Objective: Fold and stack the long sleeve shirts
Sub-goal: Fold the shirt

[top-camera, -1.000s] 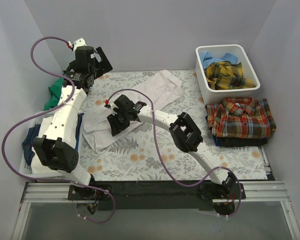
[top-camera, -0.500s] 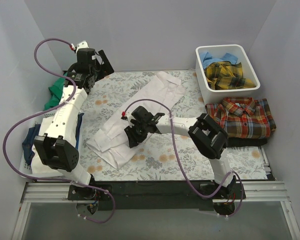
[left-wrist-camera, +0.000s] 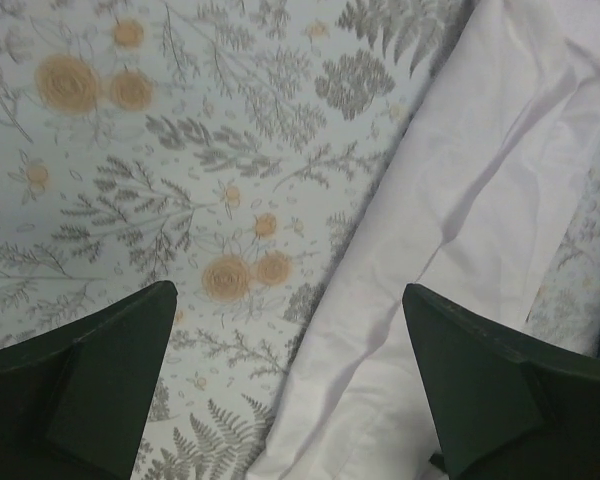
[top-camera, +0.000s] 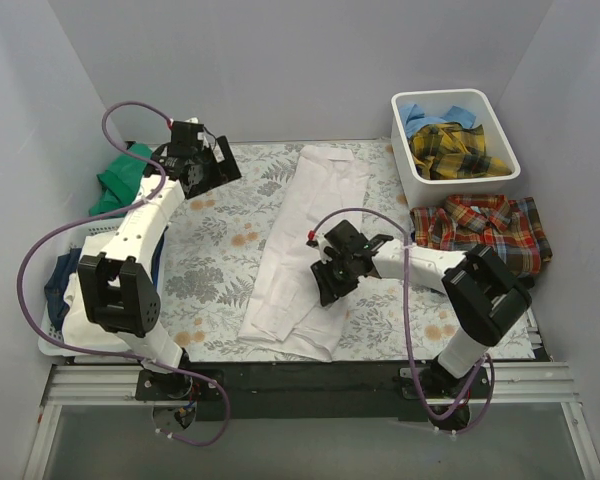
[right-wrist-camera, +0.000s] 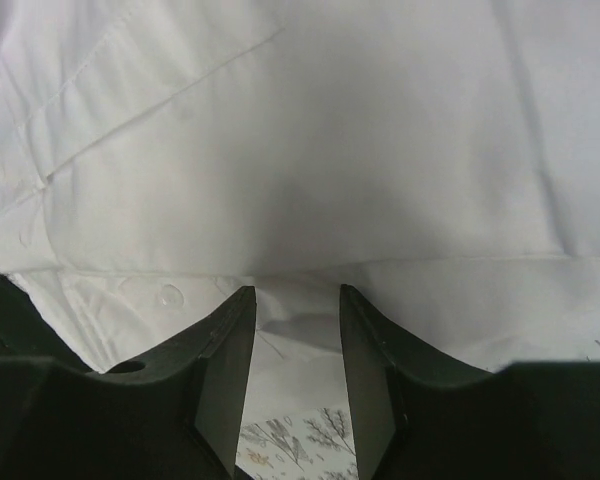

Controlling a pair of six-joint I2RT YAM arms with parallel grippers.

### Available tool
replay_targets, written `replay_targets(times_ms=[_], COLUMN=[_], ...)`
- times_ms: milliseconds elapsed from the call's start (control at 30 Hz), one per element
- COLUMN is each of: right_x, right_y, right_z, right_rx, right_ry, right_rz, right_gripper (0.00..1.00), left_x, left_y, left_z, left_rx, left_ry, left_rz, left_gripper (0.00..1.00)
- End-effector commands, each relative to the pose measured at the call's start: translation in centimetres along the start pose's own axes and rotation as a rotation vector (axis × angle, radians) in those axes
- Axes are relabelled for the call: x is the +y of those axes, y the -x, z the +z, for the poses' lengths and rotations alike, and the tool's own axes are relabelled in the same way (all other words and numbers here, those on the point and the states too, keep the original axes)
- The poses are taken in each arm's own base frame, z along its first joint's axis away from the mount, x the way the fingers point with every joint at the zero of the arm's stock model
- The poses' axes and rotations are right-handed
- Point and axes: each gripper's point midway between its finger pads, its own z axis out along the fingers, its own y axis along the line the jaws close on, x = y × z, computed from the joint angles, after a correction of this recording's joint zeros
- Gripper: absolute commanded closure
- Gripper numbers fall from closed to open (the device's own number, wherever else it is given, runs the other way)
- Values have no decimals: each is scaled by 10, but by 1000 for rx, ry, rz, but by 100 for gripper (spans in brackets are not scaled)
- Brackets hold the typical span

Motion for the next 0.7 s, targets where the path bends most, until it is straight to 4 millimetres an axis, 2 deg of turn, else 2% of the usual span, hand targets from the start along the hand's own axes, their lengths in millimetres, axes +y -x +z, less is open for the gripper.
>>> replay_targets(times_ms=[0,67,133,167,233,267,333,367,500,667], right_x=[-18,-12,-16,-9,-7,-6,-8,-7,2,7], right_y=[-35,-20,-3,15,30,39,36,33,2,-20], right_z=[-23,-41,-61,-82,-101,-114,-117,-113,-87,-71], right_rx=[84,7,-85,-180,-265,-316,-310,-292,-157,-78], right_ry=[-104,-110,-187,-183,-201,-208,-201,-188,-103,-39], right_rz=[20,25,95,102,131,161,207,219,270,352], right_gripper=[52,53,52,51,48,46,43,43,43,40], left_x=[-5,-3,-5,2,2,9,9,17,29,26], left_y=[-49,-76,-95,-115,-129,-149,-169,-190,-242,-268], left_z=[-24,-26,-37,-37,-50,-51,-63,-64,-75,-85], left_rx=[162,250,298,342,369,418,476,531,678,766], left_ry=[-112,-131,-174,-166,-204,-201,-227,-213,-220,-292], left_rz=[15,9,15,13,13,9,7,5,9,-34], left_gripper=[2,2,3,3,3,3,4,4,7,7])
